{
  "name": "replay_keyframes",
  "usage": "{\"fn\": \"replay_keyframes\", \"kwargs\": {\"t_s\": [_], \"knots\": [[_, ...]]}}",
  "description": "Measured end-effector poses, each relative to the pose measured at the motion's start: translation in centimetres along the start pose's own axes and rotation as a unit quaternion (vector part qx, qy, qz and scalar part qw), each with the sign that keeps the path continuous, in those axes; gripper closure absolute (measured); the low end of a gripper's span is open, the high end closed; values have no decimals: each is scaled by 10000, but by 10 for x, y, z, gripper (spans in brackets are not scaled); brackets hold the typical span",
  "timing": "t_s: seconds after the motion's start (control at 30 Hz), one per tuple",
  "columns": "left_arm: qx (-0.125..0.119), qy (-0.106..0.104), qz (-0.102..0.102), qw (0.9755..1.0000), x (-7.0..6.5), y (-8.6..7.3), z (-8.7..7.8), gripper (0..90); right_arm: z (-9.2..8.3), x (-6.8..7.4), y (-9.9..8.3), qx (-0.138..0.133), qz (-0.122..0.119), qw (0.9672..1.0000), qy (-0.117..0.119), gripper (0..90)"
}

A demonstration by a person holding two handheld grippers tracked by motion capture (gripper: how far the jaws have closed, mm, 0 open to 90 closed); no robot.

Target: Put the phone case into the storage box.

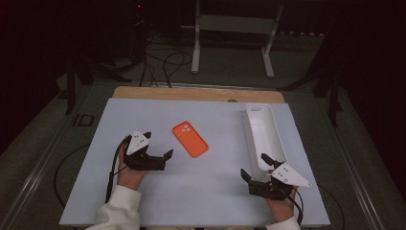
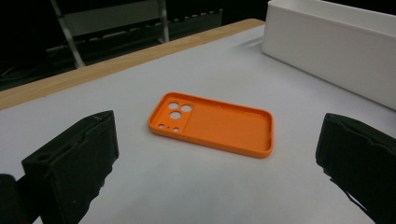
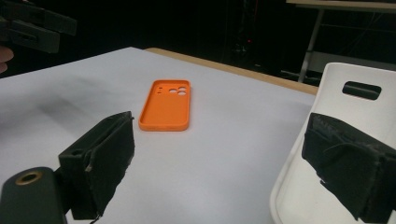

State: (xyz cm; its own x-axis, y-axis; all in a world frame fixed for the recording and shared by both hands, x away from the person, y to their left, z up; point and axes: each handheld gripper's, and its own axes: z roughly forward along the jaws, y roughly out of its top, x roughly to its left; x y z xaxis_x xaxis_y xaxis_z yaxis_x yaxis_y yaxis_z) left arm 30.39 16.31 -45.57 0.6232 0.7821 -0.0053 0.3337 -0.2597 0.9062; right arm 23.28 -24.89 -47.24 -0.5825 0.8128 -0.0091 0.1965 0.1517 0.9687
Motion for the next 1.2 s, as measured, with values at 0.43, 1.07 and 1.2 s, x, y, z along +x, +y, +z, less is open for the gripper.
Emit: {"fn": "replay_keyframes", "kwargs": {"t_s": [0.43,1.07,1.2], "knots": [[13,-25,29,10000,-3,9,13,0,0,0,0,-40,5,10000,-23,92],[109,-167,70,9998,-7,10,23,0,0,0,0,-22,-18,10000,-56,92],[136,-196,62,9997,-7,11,25,0,1,0,0,28,-4,10000,-57,92]]}}
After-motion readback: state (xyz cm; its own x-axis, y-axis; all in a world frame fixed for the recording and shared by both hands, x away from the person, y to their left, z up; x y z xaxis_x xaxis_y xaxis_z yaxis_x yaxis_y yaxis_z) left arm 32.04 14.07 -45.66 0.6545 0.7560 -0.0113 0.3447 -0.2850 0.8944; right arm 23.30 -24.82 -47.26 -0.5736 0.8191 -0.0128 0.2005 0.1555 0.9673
